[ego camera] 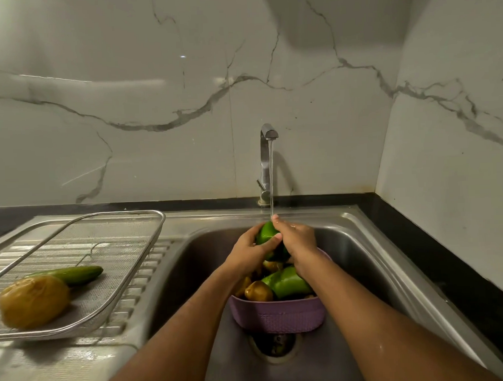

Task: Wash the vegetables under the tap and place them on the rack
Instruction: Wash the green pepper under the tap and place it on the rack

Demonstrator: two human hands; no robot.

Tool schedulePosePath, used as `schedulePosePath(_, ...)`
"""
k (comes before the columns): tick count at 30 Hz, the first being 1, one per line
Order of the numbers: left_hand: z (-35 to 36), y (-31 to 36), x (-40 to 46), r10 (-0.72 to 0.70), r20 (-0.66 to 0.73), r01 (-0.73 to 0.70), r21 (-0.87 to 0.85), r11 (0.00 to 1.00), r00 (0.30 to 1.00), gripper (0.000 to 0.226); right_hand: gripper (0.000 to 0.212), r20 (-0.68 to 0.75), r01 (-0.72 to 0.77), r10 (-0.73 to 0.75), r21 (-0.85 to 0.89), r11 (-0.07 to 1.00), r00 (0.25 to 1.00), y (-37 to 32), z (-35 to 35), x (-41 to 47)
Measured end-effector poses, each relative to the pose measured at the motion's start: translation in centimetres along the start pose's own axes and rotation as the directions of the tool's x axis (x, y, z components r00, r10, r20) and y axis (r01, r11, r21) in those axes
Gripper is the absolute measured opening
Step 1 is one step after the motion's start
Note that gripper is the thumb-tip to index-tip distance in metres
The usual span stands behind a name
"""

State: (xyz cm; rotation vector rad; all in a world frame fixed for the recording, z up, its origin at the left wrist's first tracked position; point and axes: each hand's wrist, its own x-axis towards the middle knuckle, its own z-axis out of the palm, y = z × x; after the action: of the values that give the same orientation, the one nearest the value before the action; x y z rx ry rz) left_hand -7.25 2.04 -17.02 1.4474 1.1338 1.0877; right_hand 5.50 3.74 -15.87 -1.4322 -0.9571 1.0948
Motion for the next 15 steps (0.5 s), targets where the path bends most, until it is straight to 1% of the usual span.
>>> schedulePosePath(2,-0.41,-0.17,0.26,0.026,-0.067,-0.021,0.071,0.997,0.997,0.048,0.028,0.078,-0.004,0.003,0.010,1.000,0.997,-0.48,-0.12,-0.40)
schedulePosePath(4,-0.65,-0.18,0.38,0.007,-0.108,-0.003,0.034,0.999,0.994,0.054,0.026,0.161,-0.012,0.004,0.052,0.999,0.987,-0.78,-0.20,-0.49)
schedulePosePath(6,-0.75,-0.26,0.55,-0.008,-0.122,0.009,0.006,1.000,0.993,0.059,0.031,0.202,-0.031,0.015,0.075,0.997,0.979,-0.76,-0.28,-0.43)
schedulePosePath(8,-0.59,-0.14,0.39,0.007,-0.111,-0.006,0.012,1.000,0.994,0.058,0.031,0.172,-0.026,0.013,0.073,0.997,0.985,-0.60,-0.32,-0.42)
schedulePosePath(11,-0.22,-0.02,-0.06,0.070,-0.038,-0.065,0.117,0.991,0.997,0.053,0.021,0.038,-0.003,0.001,0.062,0.998,0.999,-0.16,-0.35,-0.16)
schedulePosePath(13,0.04,0.04,-0.06,0.099,-0.028,-0.094,0.156,0.983,0.995,0.052,0.020,-0.023,0.017,-0.016,0.046,0.999,1.000,-0.10,-0.36,-0.04)
schedulePosePath(15,0.15,0.05,0.15,0.109,-0.084,-0.096,0.137,0.986,0.991,0.050,0.017,0.022,0.020,-0.021,0.055,0.998,1.000,-0.31,-0.40,-0.06)
